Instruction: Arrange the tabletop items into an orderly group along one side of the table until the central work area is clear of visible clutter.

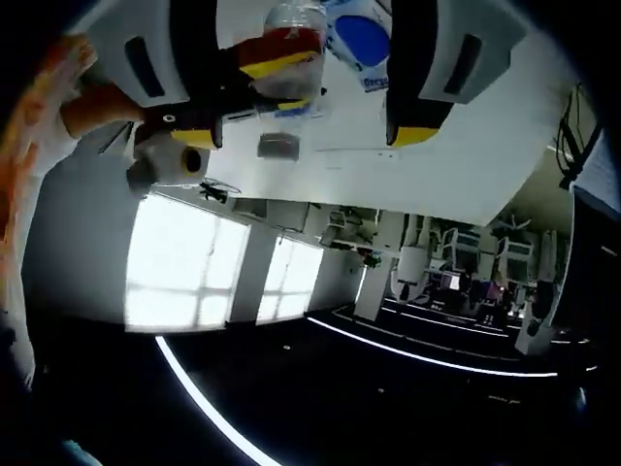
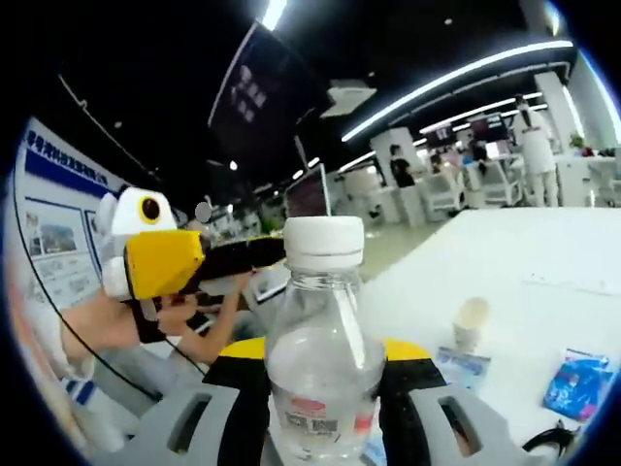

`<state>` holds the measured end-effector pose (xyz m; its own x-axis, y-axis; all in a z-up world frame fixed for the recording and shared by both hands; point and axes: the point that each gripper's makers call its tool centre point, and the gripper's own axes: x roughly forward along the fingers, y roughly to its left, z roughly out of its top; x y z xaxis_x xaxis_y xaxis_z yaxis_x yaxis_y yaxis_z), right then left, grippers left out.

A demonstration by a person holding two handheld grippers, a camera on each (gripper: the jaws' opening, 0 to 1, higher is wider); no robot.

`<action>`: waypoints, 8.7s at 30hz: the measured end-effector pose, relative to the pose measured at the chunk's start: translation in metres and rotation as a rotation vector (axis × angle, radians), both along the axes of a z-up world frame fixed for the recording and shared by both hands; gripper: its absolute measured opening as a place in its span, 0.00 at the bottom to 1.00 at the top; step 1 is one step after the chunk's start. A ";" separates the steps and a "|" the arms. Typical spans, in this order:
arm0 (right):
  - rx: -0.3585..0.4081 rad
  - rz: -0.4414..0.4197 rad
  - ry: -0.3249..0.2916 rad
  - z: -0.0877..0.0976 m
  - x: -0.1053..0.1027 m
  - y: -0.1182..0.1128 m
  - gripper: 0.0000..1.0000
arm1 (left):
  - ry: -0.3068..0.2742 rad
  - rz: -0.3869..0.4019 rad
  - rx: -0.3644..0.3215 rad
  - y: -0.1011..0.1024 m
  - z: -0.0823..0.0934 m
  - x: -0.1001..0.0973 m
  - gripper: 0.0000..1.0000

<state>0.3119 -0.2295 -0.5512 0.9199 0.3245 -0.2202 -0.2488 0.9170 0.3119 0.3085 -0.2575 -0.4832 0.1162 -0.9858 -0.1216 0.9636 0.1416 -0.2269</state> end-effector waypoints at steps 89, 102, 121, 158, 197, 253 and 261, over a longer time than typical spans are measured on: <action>0.040 -0.690 0.192 -0.073 -0.207 -0.135 0.46 | 0.018 0.435 0.446 -0.092 -0.126 0.201 0.21; 0.031 -0.630 0.171 -0.071 -0.200 -0.137 0.47 | -0.076 0.325 0.321 -0.078 -0.102 0.163 0.65; 0.017 -0.422 0.247 -0.099 -0.160 -0.146 0.45 | -0.176 0.221 0.271 0.050 -0.119 0.015 0.87; -0.563 0.159 0.565 -0.167 -0.031 -0.311 0.32 | -0.255 0.219 0.451 0.081 -0.183 -0.009 0.81; -0.692 0.190 0.719 -0.195 -0.108 -0.364 0.00 | -0.251 0.197 0.517 0.085 -0.197 -0.011 0.74; -0.621 -0.048 0.401 -0.127 -0.083 -0.370 0.20 | -0.192 0.200 0.513 0.086 -0.198 -0.012 0.71; -0.540 0.053 0.339 -0.117 -0.060 -0.308 0.24 | 0.131 0.252 0.451 0.084 -0.195 -0.011 0.59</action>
